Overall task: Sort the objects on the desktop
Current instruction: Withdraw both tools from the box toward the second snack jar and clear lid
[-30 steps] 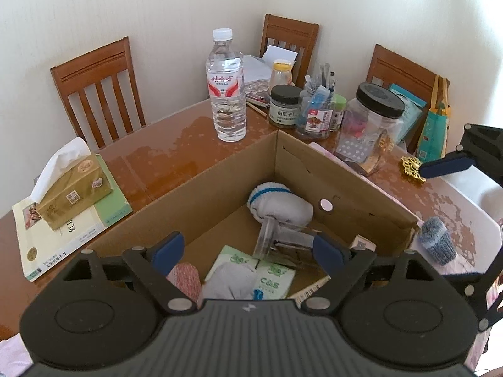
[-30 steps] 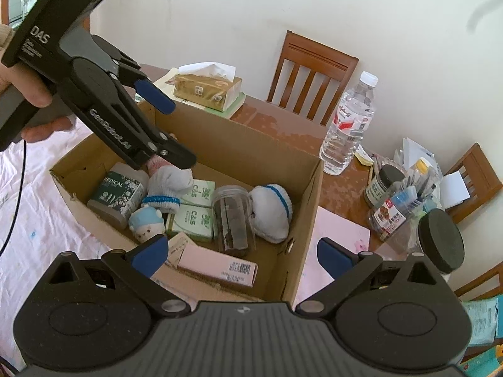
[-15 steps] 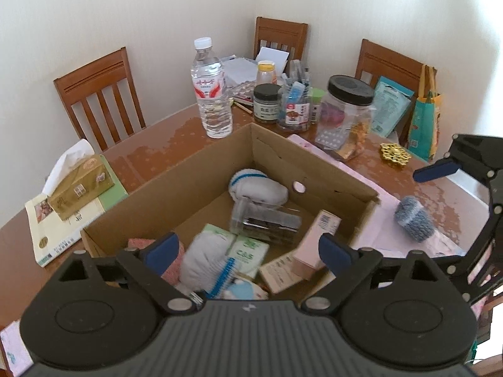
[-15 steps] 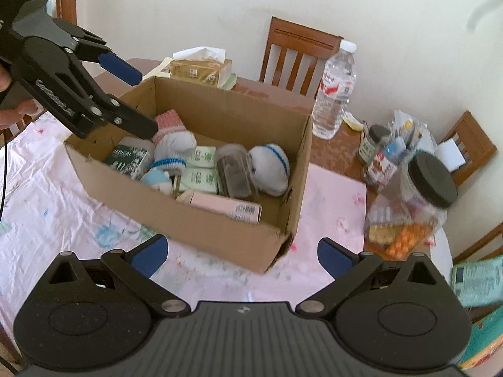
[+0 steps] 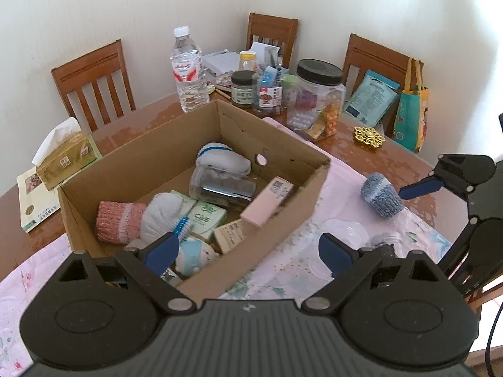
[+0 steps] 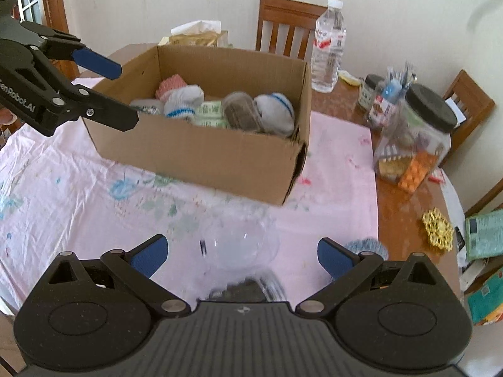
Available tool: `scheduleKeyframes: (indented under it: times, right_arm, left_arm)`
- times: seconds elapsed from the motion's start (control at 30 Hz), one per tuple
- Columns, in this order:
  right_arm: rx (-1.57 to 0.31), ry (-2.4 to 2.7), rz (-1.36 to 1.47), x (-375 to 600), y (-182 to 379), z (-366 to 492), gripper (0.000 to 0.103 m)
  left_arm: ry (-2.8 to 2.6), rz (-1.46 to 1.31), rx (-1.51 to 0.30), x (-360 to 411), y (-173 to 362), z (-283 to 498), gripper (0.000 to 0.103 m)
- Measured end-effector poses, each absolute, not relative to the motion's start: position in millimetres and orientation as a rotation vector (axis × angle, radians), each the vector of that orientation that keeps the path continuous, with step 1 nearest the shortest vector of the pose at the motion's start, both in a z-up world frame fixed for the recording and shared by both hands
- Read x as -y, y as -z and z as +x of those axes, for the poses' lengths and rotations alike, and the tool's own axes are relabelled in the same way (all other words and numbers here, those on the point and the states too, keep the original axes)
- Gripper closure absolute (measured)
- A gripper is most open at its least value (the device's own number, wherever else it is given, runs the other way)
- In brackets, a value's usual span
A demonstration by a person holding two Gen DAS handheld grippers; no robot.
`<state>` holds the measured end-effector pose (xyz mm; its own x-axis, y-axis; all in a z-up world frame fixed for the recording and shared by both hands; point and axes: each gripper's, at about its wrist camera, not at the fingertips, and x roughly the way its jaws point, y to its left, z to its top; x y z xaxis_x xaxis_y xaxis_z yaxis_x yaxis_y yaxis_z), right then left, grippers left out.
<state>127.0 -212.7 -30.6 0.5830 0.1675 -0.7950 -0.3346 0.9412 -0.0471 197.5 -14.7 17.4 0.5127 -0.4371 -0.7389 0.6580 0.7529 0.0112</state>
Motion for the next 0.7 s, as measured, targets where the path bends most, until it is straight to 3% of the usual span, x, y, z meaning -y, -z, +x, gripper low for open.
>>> scheduleKeyframes:
  times: [0.7]
  right_arm:
    - [-0.955,-0.318,-0.141,225,62,114,0.000]
  left_arm:
    - [0.597,0.298,-0.879,34,34,159,0.007]
